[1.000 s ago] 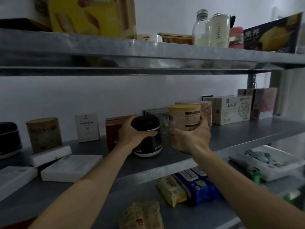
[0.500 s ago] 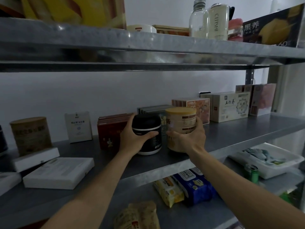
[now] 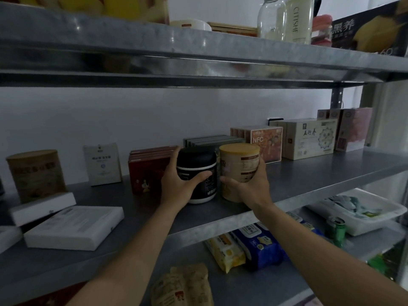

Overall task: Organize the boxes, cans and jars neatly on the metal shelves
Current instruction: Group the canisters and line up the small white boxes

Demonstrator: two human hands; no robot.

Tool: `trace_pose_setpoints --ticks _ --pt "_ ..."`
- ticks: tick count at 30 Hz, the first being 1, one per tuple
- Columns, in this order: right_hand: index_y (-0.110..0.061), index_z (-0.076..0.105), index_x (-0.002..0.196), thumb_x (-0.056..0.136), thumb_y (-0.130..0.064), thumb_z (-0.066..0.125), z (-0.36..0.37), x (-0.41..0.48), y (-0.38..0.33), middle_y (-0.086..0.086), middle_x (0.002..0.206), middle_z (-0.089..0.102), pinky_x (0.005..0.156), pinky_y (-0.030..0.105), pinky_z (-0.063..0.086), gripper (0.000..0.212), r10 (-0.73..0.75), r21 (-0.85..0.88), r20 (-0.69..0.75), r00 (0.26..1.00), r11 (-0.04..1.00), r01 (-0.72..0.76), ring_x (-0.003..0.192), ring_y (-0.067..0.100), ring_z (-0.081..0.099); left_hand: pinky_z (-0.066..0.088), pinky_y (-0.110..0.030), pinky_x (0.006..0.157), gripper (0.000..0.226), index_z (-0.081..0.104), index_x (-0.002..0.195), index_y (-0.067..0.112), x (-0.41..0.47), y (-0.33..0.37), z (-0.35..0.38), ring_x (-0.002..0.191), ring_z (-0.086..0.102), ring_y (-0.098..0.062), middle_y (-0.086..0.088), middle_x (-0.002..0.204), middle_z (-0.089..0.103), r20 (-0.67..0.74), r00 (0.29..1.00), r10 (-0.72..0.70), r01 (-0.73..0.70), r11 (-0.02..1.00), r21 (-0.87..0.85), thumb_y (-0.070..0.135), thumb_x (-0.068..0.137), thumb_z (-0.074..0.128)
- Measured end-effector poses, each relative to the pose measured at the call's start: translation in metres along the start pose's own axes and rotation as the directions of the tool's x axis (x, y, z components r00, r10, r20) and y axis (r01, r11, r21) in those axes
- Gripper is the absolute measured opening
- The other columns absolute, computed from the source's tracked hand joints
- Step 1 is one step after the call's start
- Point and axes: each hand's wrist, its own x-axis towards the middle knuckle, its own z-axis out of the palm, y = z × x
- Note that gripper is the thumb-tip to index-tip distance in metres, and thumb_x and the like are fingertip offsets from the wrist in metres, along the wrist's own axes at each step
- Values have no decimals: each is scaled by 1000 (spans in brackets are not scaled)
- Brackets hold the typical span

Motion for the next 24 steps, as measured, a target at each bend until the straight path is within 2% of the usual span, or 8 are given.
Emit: trace_pose_setpoints --ticks 3,5,9,12,14,18,22,24 --pt "-25 34 139 58 -35 92 -6 -1 -2 -2 129 54 102 33 43 100 34 -14 42 999 999 -33 119 16 50 44 -45 104 106 32 146 38 -1 2 -3 130 45 -15 7 144 47 14 999 -41 41 999 4 64 55 81" --pt "-25 38 139 61 -37 90 -9 -4 -3 -2 130 56 103 35 44 95 46 -35 37 998 998 -44 119 17 52 44 -46 104 107 30 146 41 -2 4 -4 131 45 -16 7 145 46 31 998 -62 62 998 6 66 55 80" --pt "-27 44 135 66 -42 86 -12 -15 -9 -2 129 57 103 44 46 82 59 -83 -11 998 995 -60 120 19 53 37 -43 110 101 22 151 38 -7 10 -11 137 37 -16 7 151 38 67 993 -96 97 995 -7 44 70 82" --pt "-22 43 138 74 -36 82 -16 -29 -26 -3 130 51 103 29 39 76 -21 -115 -104 994 993 9 121 12 47 38 -39 109 91 28 149 35 -11 15 -25 134 39 -15 6 148 40 95 991 -97 95 995 32 30 75 81" --pt "-17 44 139 81 -31 78 -15 -44 -42 -7 124 46 99 23 35 69 -163 -166 -118 980 976 142 117 8 43 44 -36 102 75 41 142 32 -13 20 -39 125 49 -16 4 137 51 69 993 -95 90 993 81 25 78 80" --pt "-13 52 133 83 -24 76 4 -72 -69 -6 124 53 96 13 38 56 -397 -178 29 917 901 396 116 8 49 48 -31 91 53 54 131 27 -19 32 -76 108 57 -11 4 124 58 11 999 -52 49 978 205 34 82 74" --pt "-17 51 135 84 -30 74 39 -88 -90 -3 130 54 94 5 33 58 -426 -141 207 881 878 458 116 3 47 42 -21 88 41 61 121 26 -32 40 -123 106 55 -6 7 115 62 -27 999 45 -33 935 354 36 83 73" --pt "-19 50 137 84 -33 74 59 -95 -97 -3 133 54 97 11 35 60 -410 -115 285 866 883 456 120 6 48 40 -20 87 38 62 119 25 -39 42 -152 106 54 -4 10 113 61 -45 997 58 -34 905 423 36 84 72"
